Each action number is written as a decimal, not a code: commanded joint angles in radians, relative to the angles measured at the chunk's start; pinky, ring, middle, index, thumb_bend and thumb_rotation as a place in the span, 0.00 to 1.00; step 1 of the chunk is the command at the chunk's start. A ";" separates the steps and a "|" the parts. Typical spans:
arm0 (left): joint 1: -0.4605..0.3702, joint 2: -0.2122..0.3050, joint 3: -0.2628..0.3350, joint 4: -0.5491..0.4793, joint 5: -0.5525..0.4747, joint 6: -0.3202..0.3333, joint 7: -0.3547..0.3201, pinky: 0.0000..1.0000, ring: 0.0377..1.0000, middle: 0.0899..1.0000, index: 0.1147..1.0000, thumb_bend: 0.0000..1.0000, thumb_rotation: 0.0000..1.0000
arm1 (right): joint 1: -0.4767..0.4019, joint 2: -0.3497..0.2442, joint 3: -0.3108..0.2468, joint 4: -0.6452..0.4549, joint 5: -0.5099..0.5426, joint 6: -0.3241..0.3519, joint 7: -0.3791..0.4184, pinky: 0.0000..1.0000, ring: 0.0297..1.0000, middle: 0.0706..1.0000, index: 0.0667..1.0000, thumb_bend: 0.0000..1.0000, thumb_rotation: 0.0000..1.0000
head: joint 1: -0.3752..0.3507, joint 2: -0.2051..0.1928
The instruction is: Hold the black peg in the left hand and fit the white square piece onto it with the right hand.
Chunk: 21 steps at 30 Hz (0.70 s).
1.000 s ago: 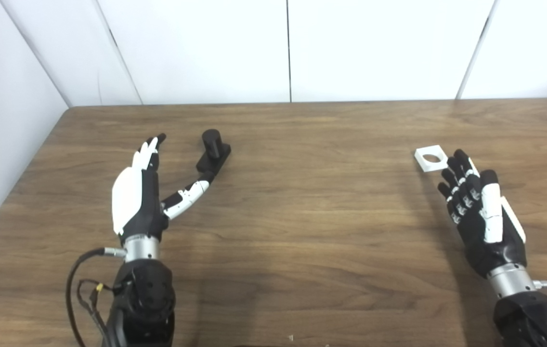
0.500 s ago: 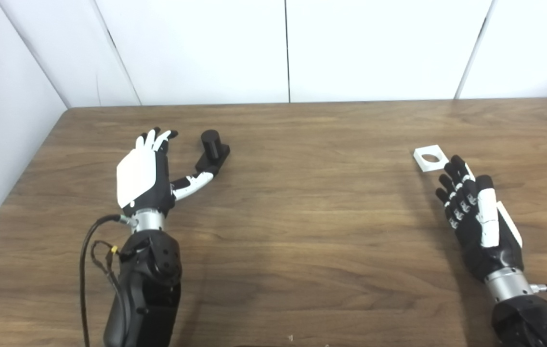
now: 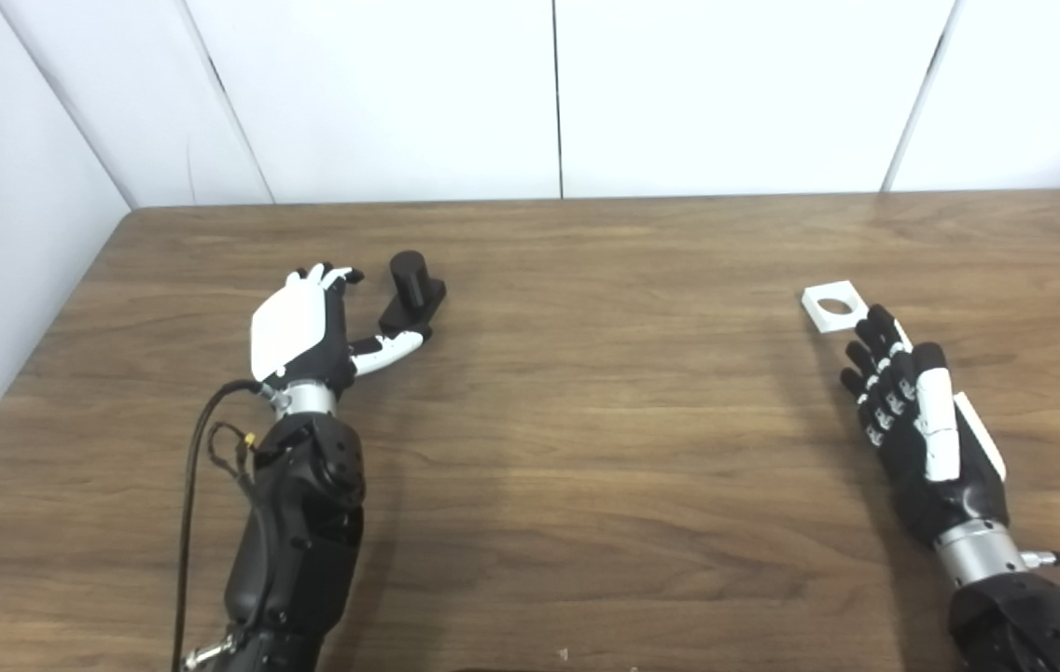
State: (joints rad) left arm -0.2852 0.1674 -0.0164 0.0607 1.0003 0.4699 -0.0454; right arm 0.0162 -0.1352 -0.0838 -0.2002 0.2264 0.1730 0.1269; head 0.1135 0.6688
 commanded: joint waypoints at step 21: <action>-0.095 -0.014 -0.021 0.097 0.000 -0.001 0.101 0.92 1.00 0.94 0.76 0.80 0.52 | -0.006 -0.004 0.001 -0.048 -0.014 -0.035 0.005 1.00 1.00 1.00 1.00 0.59 1.00 | -0.013 0.019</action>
State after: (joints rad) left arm -0.3252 0.1393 -0.0375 0.1654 0.9860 0.4699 0.0056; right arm 0.0271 -0.1352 -0.0812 -0.2064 0.2104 0.1720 0.1260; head 0.0997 0.6872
